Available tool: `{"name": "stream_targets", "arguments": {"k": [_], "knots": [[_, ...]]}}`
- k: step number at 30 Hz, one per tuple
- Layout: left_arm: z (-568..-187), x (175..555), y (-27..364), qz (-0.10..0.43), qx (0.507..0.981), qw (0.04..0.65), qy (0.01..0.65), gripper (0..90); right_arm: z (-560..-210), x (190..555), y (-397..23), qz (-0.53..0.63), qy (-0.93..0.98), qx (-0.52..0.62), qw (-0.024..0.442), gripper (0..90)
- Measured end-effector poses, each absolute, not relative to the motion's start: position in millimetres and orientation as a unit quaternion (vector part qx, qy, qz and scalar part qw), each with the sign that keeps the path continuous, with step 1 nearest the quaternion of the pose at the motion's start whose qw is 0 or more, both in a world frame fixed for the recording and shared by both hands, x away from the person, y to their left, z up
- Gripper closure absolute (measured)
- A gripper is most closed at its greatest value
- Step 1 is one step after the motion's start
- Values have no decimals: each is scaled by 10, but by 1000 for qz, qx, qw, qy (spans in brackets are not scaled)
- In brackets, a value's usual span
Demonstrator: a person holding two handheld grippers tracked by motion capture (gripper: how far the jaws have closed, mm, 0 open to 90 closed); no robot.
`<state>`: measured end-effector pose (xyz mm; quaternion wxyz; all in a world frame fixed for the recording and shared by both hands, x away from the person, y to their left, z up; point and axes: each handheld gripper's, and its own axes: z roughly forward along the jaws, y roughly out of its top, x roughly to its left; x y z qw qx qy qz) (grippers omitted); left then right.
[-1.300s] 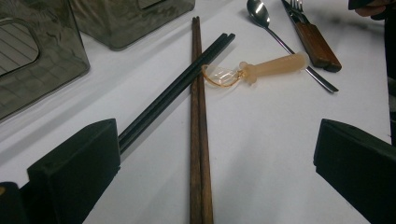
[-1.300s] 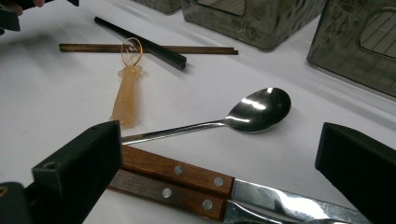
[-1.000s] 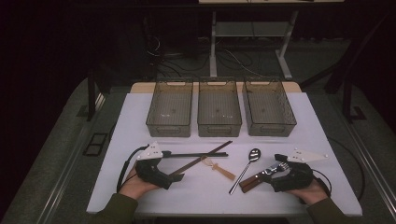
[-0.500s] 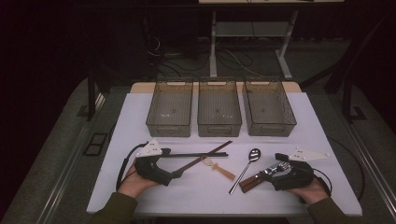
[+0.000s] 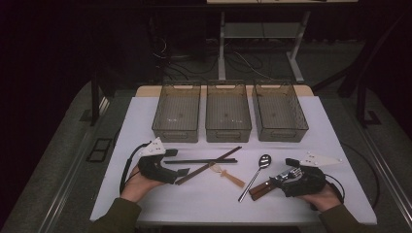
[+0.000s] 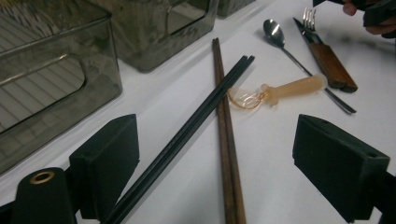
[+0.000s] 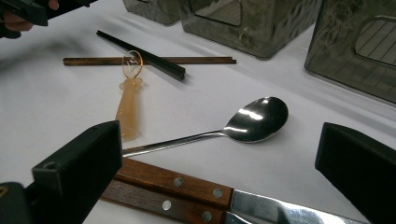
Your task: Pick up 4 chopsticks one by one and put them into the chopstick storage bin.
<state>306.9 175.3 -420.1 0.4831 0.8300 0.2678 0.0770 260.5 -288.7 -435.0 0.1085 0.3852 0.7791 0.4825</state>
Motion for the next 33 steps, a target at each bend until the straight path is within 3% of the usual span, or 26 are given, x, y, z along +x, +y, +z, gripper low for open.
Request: {"name": "stream_targets", "arguments": {"k": [5, 26, 33], "knots": [[-4216, 3116, 1775, 78, 829, 483, 272, 157, -4355, 2622, -2890, 484, 778, 387, 108, 8], [-4282, 3338, 1844, 103, 829, 463, 298, 399, -4371, 2656, -2878, 482, 778, 387, 113, 8], [-4305, 3418, 1874, 104, 831, 448, 313, 611, -4385, 2683, -2871, 480, 779, 389, 111, 8]]}}
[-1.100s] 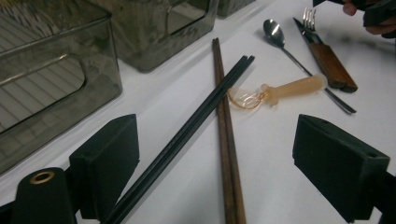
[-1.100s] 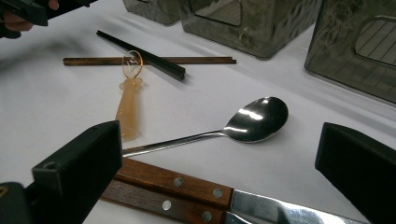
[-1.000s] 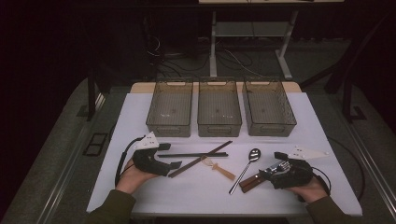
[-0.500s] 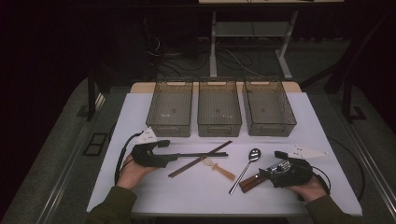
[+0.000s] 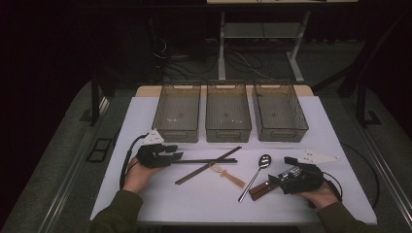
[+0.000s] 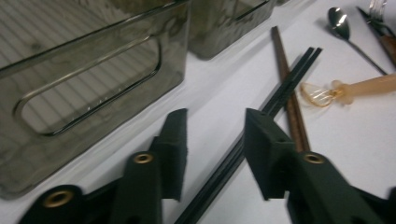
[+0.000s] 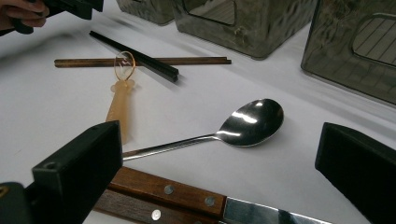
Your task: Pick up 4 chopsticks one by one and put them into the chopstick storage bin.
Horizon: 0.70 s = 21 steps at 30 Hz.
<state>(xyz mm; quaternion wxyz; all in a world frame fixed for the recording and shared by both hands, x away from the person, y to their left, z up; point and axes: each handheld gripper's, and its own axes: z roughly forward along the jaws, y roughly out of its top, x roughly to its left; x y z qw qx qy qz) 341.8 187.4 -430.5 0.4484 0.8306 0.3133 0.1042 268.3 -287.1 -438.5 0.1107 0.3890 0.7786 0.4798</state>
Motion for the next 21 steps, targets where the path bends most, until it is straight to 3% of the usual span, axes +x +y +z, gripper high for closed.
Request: {"name": "stream_targets", "arguments": {"k": [12, 21], "knots": [[-4377, 3501, 1948, 98, 843, 407, 338, 891, -4378, 2672, -2870, 479, 778, 392, 112, 8], [-4395, 3480, 1957, 106, 854, 375, 345, 892, -4377, 2670, -2859, 479, 779, 388, 112, 8]]}}
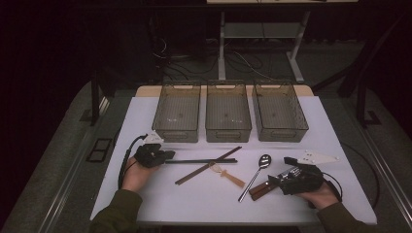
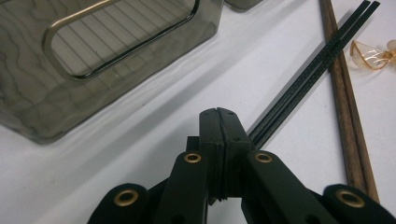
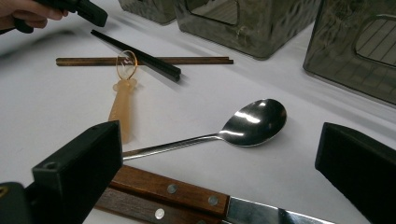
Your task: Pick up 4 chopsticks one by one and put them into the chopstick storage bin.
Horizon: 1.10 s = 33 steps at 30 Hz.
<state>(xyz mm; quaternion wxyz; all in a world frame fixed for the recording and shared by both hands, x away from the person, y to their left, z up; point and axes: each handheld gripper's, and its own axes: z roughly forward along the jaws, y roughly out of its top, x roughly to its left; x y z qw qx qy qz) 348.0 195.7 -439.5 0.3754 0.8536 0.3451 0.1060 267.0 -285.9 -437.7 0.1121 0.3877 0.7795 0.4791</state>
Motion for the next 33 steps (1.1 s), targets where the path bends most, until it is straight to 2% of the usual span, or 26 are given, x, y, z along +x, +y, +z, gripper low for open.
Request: {"name": "stream_targets", "arguments": {"k": [13, 33], "knots": [[-4446, 3467, 1986, 102, 863, 350, 350, 892, -4366, 2653, -2869, 478, 779, 390, 115, 8], [-4432, 3376, 2026, 82, 863, 348, 356, 892, -4365, 2651, -2869, 477, 779, 391, 116, 8]]}}
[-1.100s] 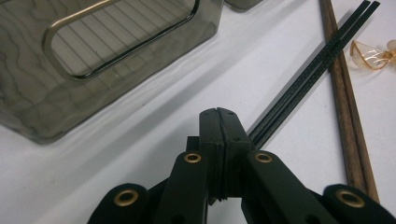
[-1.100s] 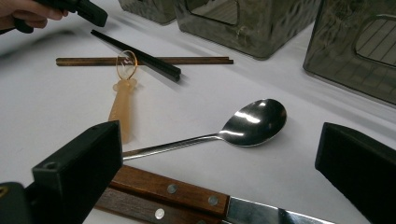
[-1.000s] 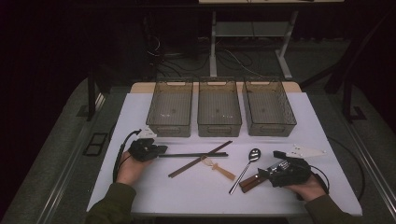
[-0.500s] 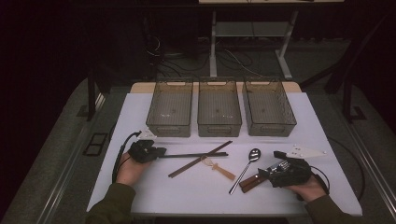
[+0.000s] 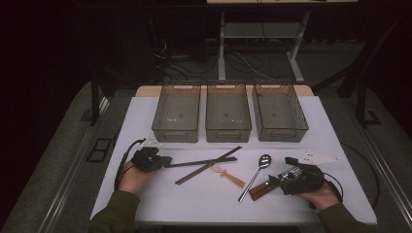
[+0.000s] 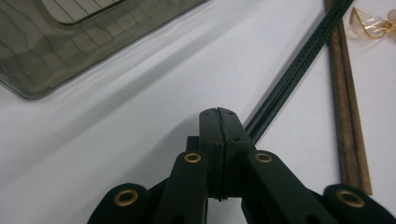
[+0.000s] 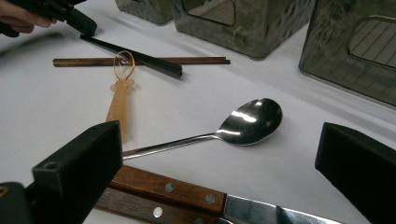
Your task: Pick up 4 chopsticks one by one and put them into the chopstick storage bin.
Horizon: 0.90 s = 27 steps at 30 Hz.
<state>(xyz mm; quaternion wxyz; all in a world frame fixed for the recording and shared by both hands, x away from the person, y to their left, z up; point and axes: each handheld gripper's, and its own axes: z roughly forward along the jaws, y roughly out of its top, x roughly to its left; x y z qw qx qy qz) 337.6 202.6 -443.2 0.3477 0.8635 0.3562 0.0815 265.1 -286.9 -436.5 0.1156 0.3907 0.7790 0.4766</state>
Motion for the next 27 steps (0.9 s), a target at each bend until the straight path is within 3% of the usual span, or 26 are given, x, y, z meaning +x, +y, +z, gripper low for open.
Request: {"name": "stream_targets", "arguments": {"k": [27], "knots": [[-4402, 3215, 2006, 56, 872, 335, 352, 892, -4368, 2649, -2859, 477, 780, 388, 116, 9]]}}
